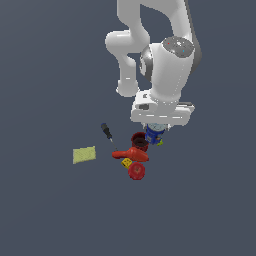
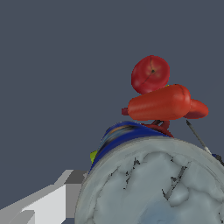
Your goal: Pick up a designated object from a clutter of objects.
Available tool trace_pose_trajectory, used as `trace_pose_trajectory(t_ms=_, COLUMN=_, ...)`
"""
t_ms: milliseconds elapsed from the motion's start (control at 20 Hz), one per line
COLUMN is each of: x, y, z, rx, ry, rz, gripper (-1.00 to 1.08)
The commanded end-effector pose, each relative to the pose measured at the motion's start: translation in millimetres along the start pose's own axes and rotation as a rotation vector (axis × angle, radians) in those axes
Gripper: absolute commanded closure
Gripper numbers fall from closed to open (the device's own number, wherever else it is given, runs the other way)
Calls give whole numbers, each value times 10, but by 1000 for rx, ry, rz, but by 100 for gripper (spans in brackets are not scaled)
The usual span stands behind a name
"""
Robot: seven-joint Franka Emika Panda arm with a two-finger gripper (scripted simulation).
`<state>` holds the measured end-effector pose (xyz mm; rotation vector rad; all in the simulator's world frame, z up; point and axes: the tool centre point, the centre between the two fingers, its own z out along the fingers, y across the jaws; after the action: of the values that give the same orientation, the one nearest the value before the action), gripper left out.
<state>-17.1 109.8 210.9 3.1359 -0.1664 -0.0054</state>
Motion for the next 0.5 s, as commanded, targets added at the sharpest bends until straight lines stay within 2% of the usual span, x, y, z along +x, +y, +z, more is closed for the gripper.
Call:
trace_pose_trajectory(t_ms=0, x=-101, y=46, z=-223, rx=1, ry=4, rz=0, gripper=108)
trace_pose_trajectory(t_ms=450, x=-491, y=229, z=-1000, rx=2, ry=3, rz=0, gripper=108)
